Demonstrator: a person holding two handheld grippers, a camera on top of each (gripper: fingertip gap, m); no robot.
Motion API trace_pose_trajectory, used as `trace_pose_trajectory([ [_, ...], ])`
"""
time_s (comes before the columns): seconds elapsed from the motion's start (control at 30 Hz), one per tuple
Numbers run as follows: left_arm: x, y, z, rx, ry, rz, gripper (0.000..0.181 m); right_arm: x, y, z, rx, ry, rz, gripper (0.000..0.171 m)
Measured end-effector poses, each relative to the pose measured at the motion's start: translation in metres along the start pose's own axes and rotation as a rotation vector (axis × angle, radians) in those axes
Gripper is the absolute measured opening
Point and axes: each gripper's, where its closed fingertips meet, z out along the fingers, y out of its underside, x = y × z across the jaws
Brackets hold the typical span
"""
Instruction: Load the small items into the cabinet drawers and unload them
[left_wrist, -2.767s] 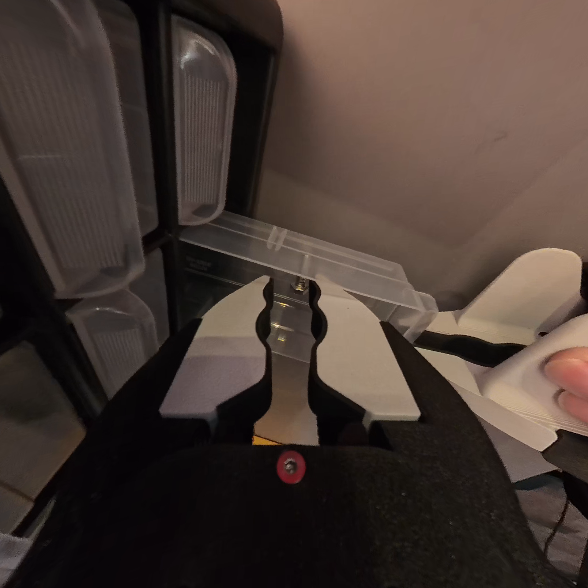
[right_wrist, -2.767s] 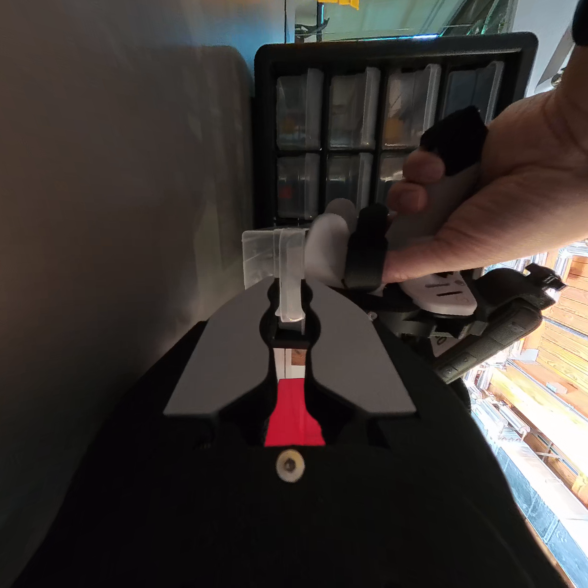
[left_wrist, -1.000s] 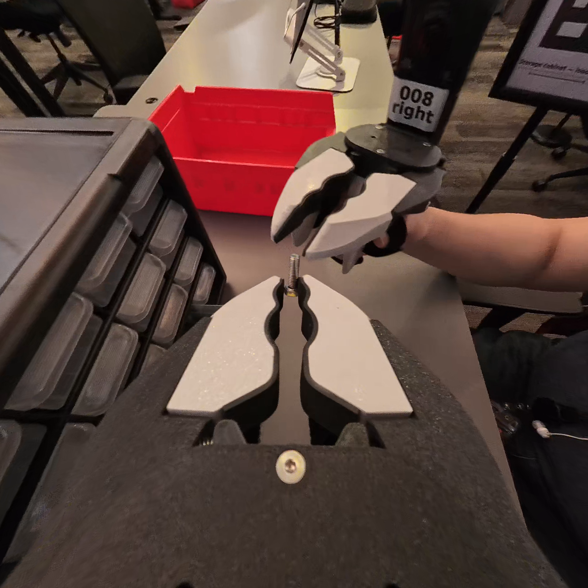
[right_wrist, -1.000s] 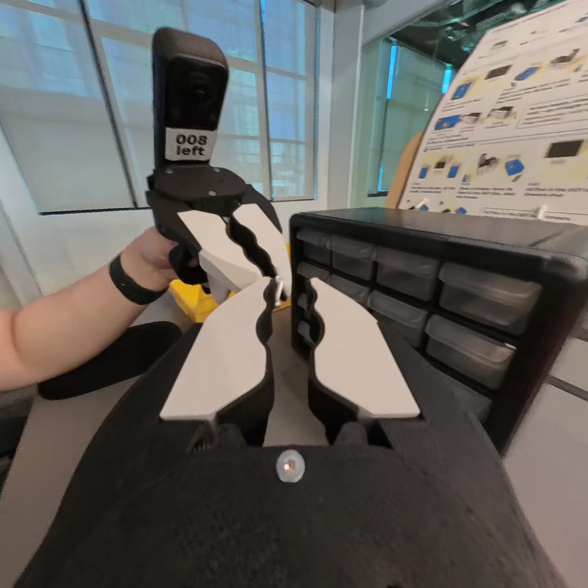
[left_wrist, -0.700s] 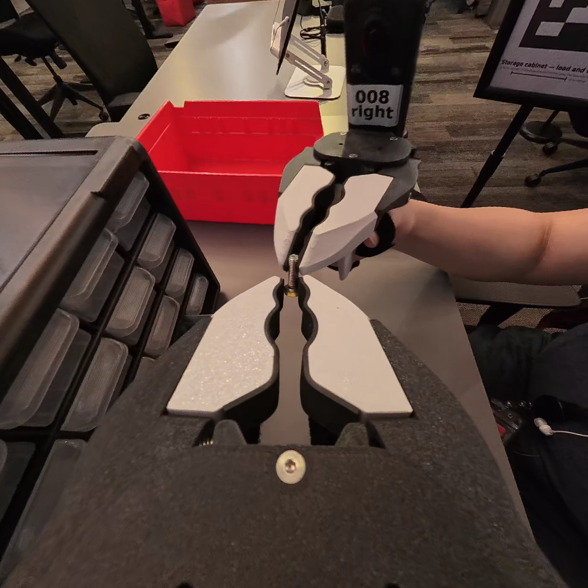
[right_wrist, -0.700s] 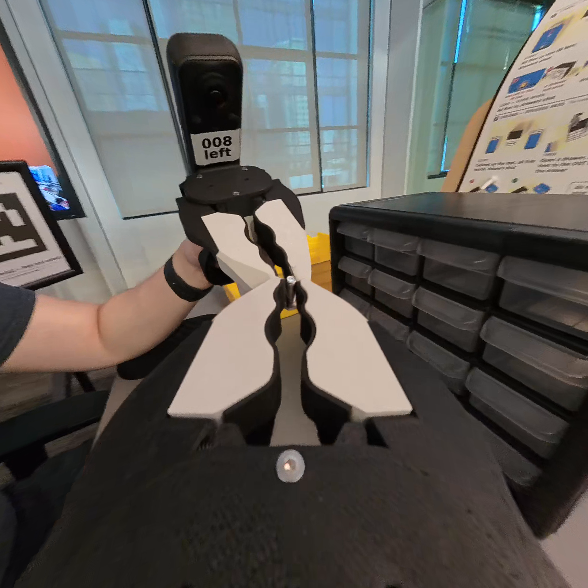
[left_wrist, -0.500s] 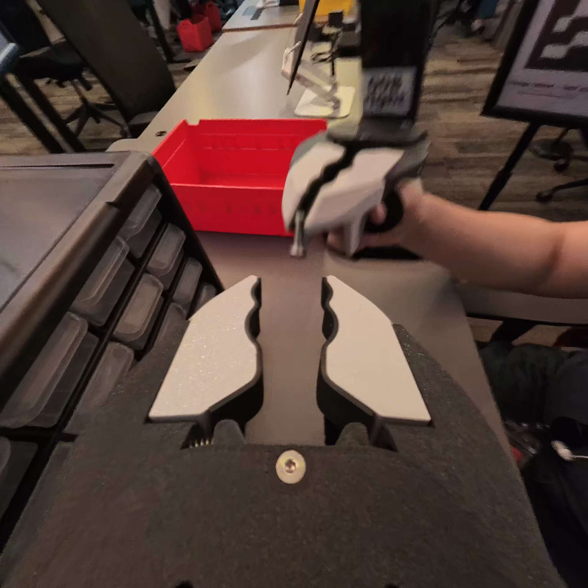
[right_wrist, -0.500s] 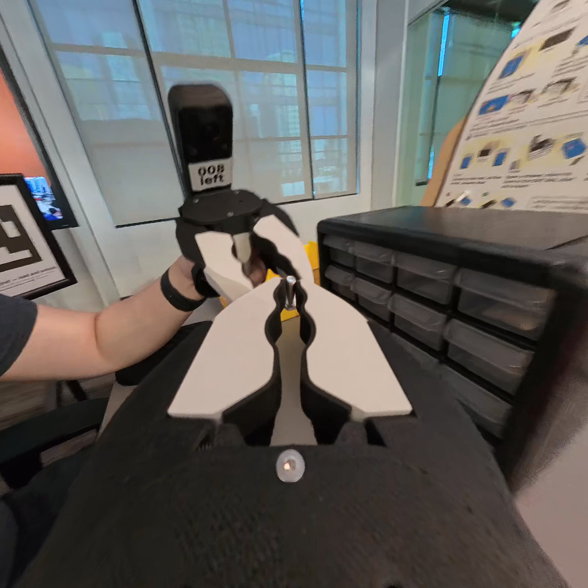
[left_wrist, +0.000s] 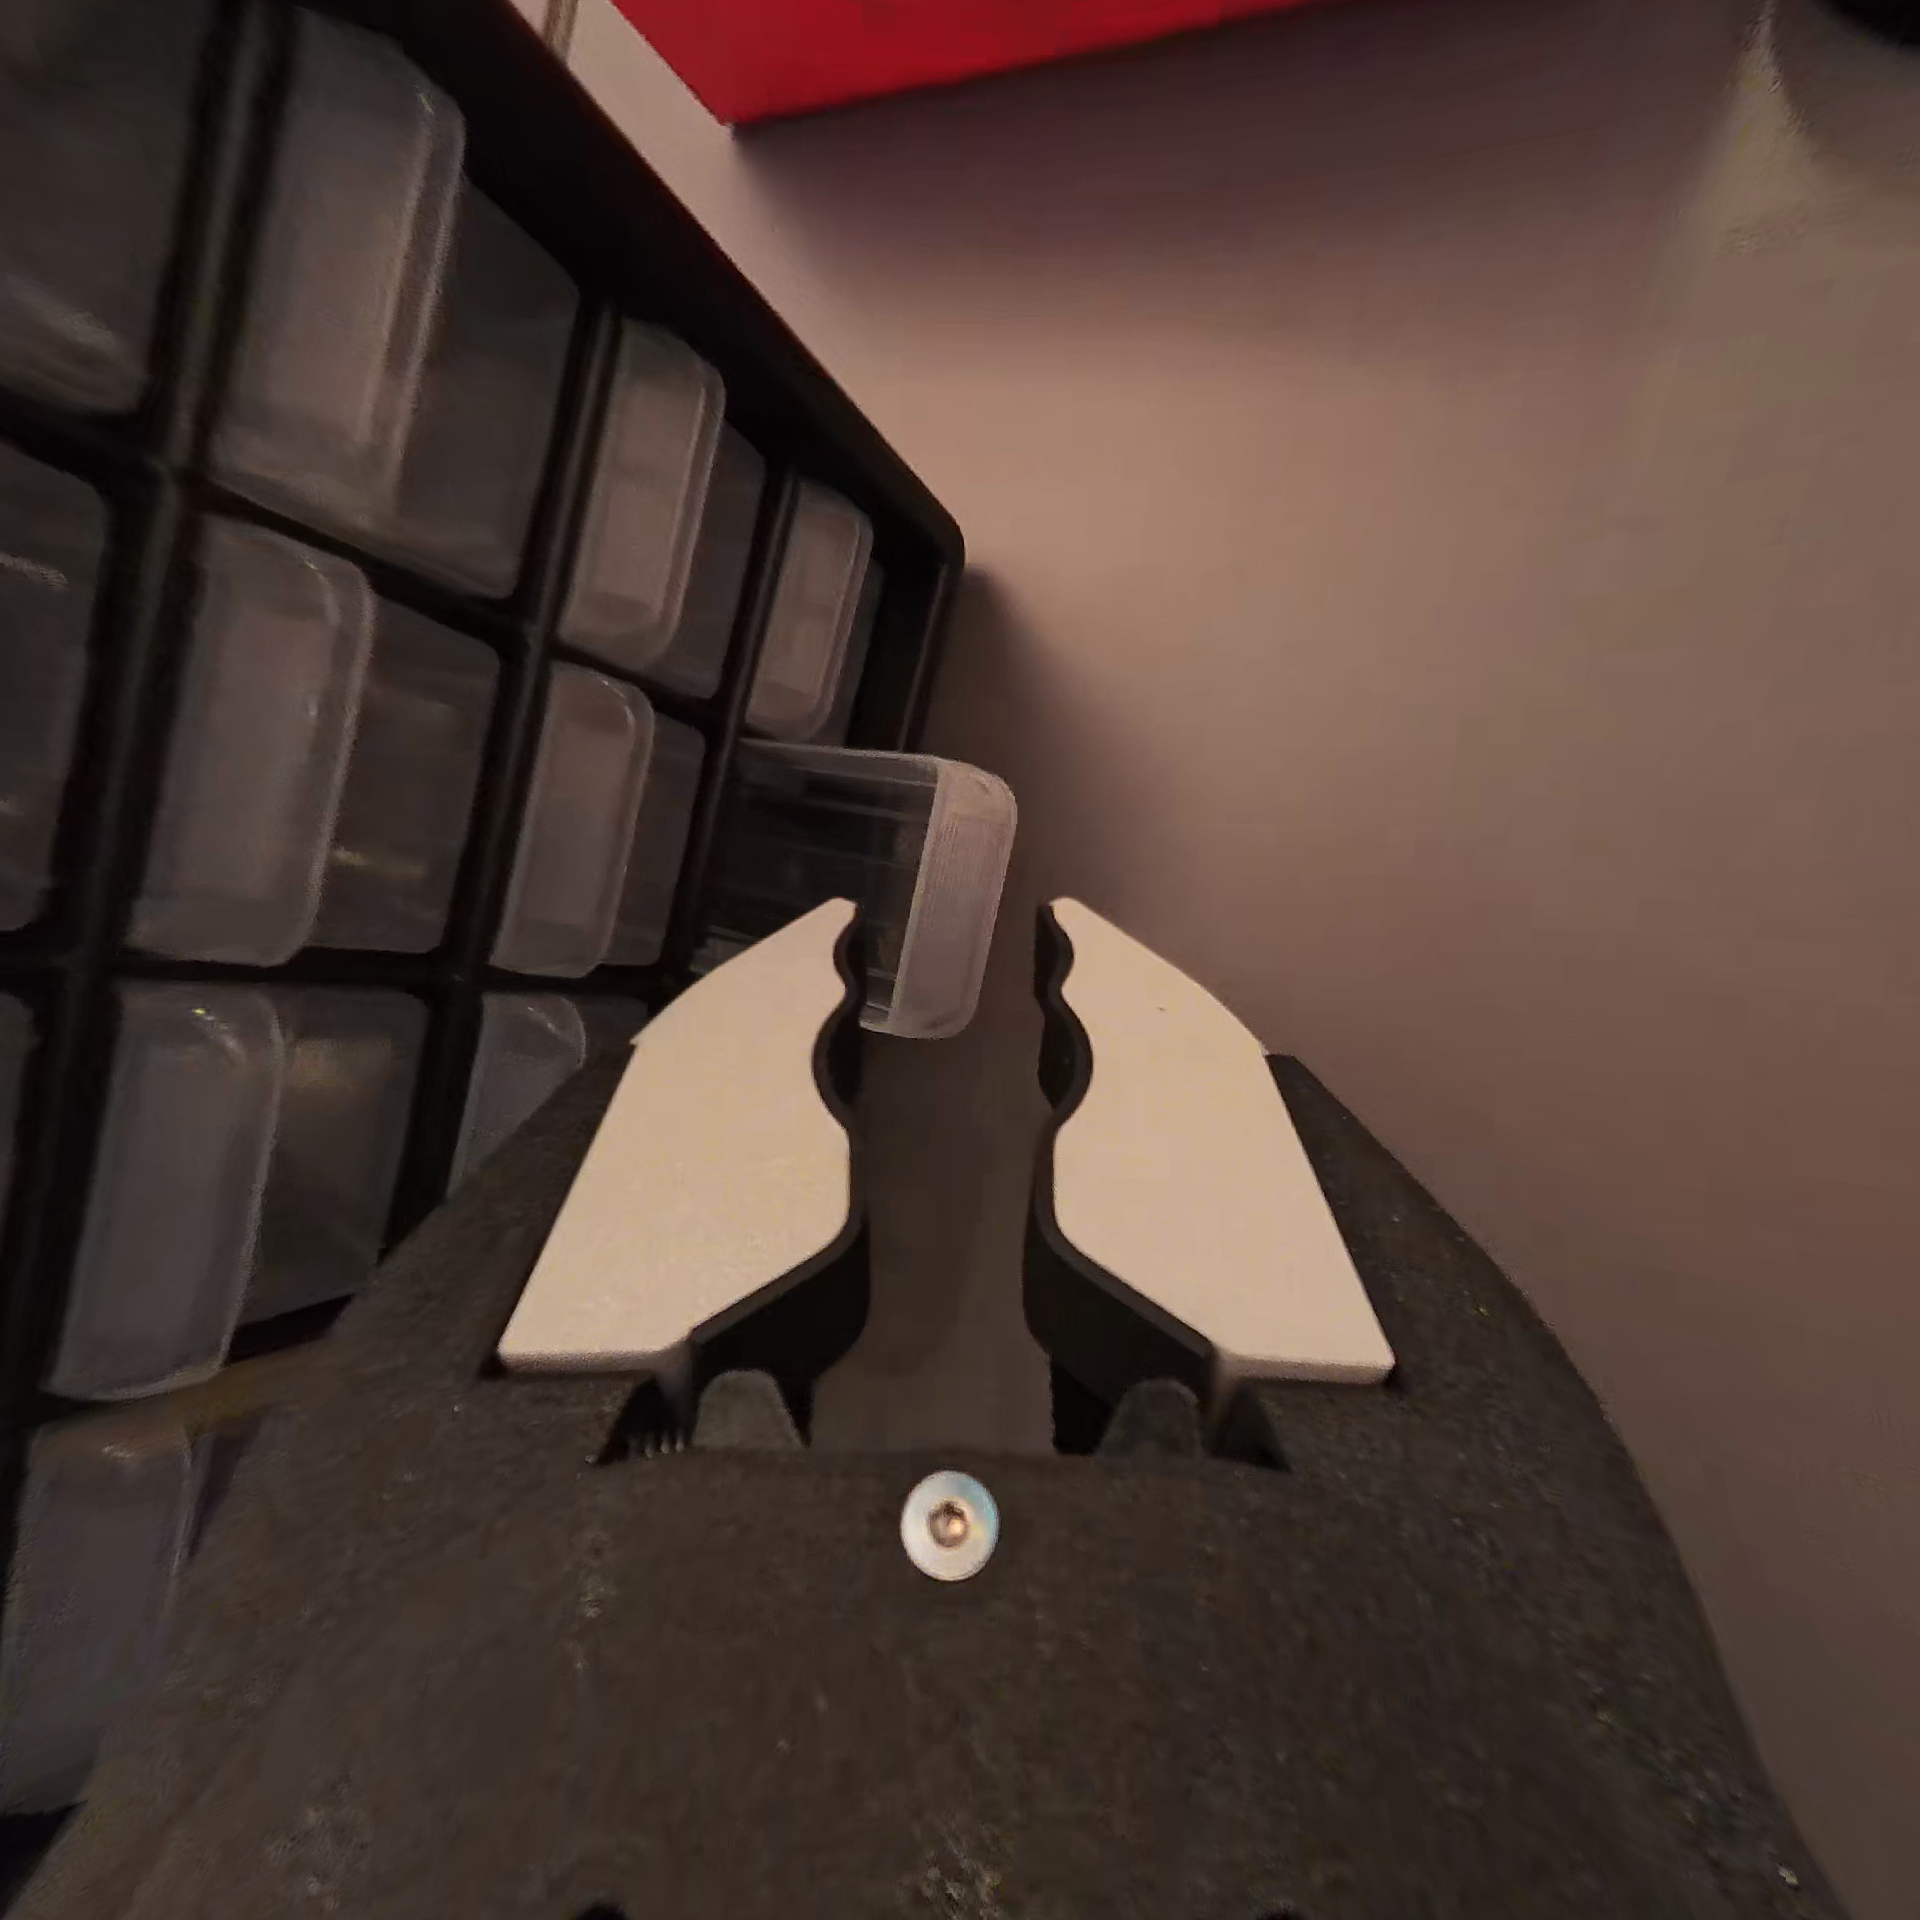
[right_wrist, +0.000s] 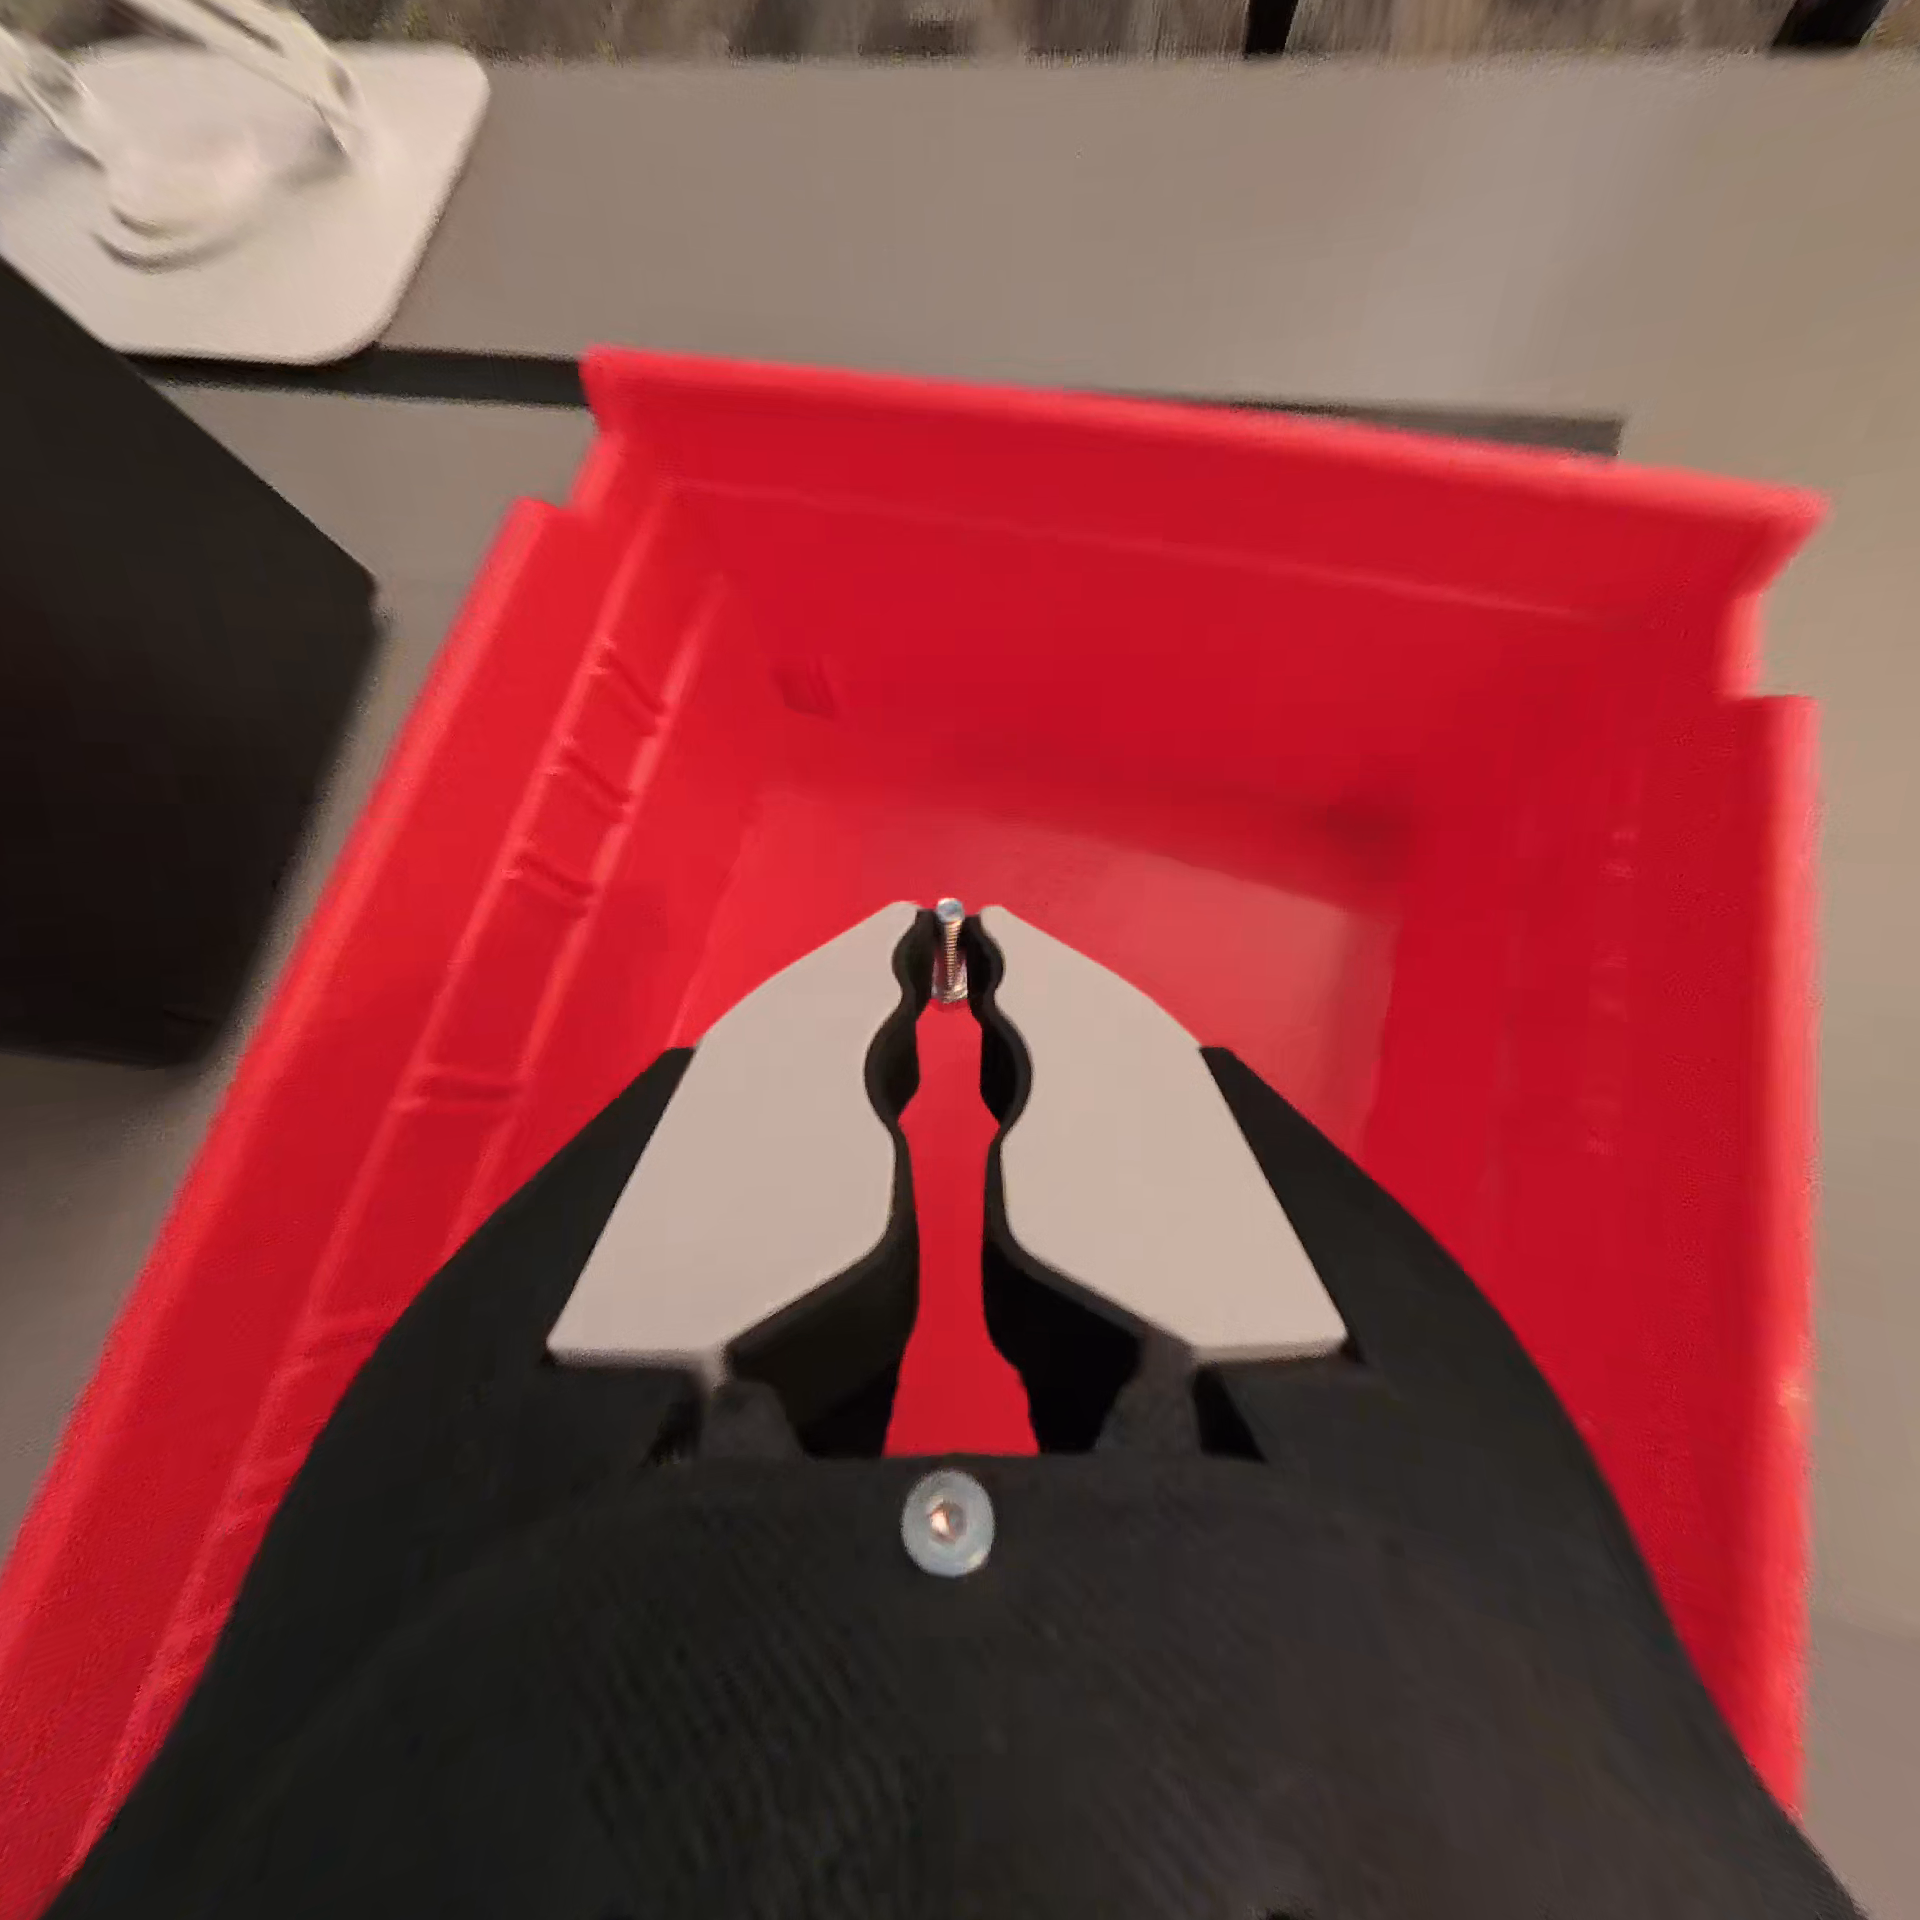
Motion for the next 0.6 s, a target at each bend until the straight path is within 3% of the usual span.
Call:
trace_pose_trajectory([
  [0.27, 0.000, 0.016, 0.017, -0.036, 0.017, -0.006, 0.030, 0.014, 0.015, 0.059, -0.075, 0.024, -0.112, 0.007],
  [0.47, 0.001, 0.021, 0.023, -0.052, 0.016, 0.009, 0.023, 0.021, 0.021, 0.062, -0.092, 0.038, -0.149, 0.009],
  [0.6, -0.001, 0.020, 0.024, -0.049, 0.006, -0.004, 0.020, 0.031, 0.019, 0.052, -0.067, 0.137, -0.214, 0.025],
])
